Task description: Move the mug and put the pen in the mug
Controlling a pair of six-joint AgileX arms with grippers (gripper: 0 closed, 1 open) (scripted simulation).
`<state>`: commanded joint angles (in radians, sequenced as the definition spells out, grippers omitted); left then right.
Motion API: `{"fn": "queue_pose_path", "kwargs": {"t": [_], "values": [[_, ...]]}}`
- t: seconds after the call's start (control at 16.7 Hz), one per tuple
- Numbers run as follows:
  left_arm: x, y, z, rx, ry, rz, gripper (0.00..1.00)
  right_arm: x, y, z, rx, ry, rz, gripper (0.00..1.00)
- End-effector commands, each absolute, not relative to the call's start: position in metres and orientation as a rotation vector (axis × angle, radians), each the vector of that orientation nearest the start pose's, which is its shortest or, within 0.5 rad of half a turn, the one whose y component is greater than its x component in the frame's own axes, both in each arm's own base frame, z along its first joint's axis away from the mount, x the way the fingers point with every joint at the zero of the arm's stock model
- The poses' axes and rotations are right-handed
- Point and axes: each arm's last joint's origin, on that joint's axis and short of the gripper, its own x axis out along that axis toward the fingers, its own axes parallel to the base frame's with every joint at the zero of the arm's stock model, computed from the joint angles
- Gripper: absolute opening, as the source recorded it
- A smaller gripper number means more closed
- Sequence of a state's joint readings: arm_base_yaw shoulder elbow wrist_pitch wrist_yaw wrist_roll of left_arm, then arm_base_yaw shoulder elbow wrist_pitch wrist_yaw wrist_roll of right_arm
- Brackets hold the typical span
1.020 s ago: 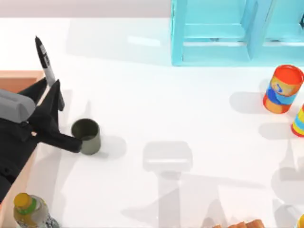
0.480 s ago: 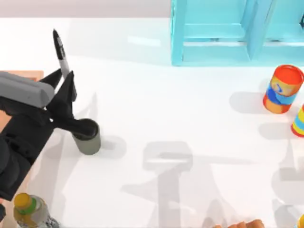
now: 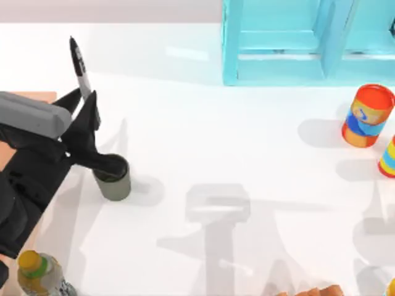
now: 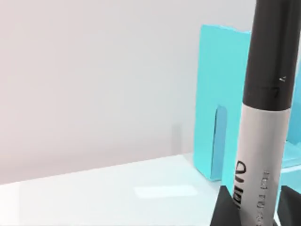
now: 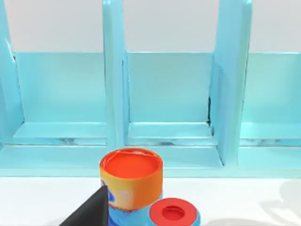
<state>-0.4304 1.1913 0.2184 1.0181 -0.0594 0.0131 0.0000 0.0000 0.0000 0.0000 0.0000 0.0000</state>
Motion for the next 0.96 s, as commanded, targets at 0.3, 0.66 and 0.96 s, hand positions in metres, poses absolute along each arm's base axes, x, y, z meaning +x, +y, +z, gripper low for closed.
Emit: {"fn": "queue_pose_path", "kwargs": {"t": [0.3, 0.66, 0.96], "values": [[0.1951, -0.0874, 0.1801, -0.013, -0.043, -0.36, 0.6, 0.1057, -0.0012, 0.16, 0.0, 0.0, 0.0, 1.0], [0.1951, -0.0874, 0.1801, -0.013, -0.043, -0.36, 1.0, 0.1057, -0.0012, 0.16, 0.0, 0.0, 0.0, 1.0], [0.1951, -0.0874, 0.1801, -0.013, -0.043, -0.36, 1.0, 0.1057, -0.0012, 0.16, 0.0, 0.0, 0.0, 1.0]]}}
